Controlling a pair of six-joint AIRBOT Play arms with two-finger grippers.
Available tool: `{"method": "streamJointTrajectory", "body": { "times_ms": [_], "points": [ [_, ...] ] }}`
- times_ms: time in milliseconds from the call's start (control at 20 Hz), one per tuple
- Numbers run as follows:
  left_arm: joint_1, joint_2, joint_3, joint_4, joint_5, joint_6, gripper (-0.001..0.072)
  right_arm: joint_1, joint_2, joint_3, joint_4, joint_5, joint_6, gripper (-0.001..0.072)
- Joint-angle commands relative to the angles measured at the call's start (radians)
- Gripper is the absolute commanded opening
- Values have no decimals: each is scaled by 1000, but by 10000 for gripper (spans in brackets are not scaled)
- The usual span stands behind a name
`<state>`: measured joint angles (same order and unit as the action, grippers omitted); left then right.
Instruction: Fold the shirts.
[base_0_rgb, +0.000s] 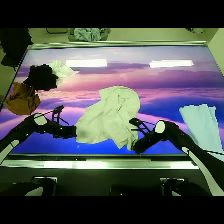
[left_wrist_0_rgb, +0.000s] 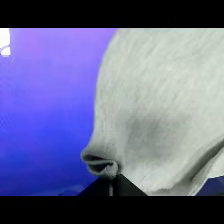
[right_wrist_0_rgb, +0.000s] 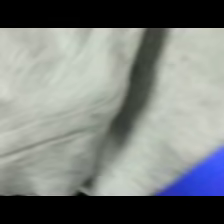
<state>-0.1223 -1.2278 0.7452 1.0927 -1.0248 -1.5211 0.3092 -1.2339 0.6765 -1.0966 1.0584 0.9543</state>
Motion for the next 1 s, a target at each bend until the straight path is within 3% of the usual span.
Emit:
{"method": "streamJointTrajectory", "body": {
  "times_ms": [0,100,200,350,500,600,700,850,950],
  "points": [
    [1,94,101,4,13,56,25,5,88,82,-53,-6,38,58],
    [8,204,254,28,41,55,25,5,197,222,-222,14,94,58],
    [33,304,455,36,97,55,25,5,320,440,-540,9,180,59],
    [107,414,803,36,213,55,25,5,472,787,-850,-114,187,59],
    [152,464,1056,27,251,54,25,5,561,1044,-784,-223,187,59],
    [152,479,1110,-85,251,56,24,5,576,1118,-735,-197,187,59],
    [152,498,1114,-103,251,56,24,5,583,1130,-749,-163,159,59],
    [152,514,1114,6,251,55,24,5,581,1130,-767,-54,142,60],
    [152,505,1113,89,220,55,24,5,575,1130,-782,104,142,60]
  ]
}}
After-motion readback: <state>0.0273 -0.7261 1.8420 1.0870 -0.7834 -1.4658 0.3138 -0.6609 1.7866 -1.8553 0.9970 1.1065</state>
